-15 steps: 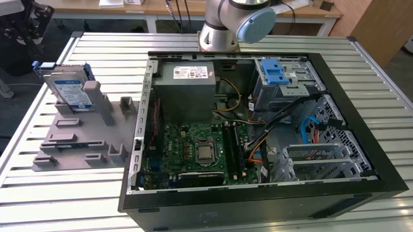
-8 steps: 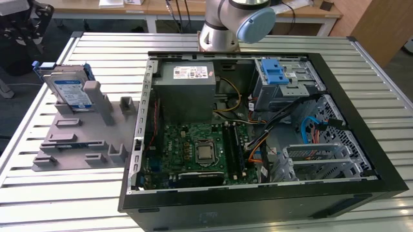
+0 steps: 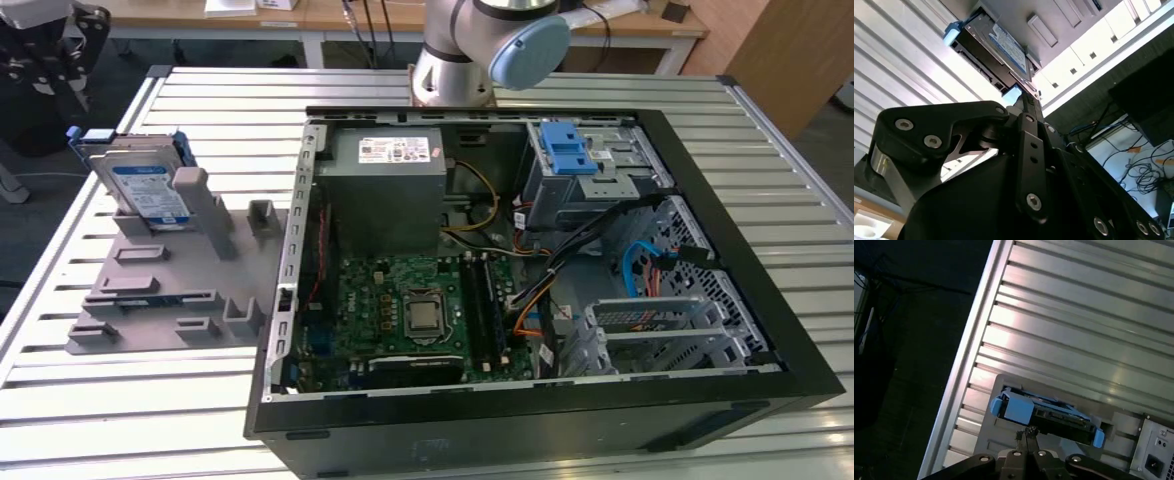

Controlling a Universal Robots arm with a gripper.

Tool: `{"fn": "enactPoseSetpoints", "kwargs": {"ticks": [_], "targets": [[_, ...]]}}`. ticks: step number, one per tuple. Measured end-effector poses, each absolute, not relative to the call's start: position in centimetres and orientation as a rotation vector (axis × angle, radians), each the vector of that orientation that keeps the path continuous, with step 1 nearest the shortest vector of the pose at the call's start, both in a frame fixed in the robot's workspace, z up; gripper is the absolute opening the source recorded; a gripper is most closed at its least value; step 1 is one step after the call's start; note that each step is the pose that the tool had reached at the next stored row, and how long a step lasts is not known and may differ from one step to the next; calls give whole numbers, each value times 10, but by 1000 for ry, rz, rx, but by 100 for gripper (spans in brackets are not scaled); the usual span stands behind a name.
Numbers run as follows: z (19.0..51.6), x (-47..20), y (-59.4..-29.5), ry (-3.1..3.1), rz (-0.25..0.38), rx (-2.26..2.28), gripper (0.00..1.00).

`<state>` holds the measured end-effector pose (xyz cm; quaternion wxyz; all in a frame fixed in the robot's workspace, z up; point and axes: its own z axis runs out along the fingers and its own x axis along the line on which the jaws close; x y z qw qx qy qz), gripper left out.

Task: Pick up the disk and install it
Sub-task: 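Pick up the disk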

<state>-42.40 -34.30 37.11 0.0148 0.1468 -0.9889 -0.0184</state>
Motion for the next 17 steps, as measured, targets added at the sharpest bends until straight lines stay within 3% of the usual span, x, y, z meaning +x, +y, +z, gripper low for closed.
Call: {"fn": "enactPoseSetpoints", "kwargs": {"ticks": [17], "targets": [[371,-424,-343,-3012,-52,765,11]]}}
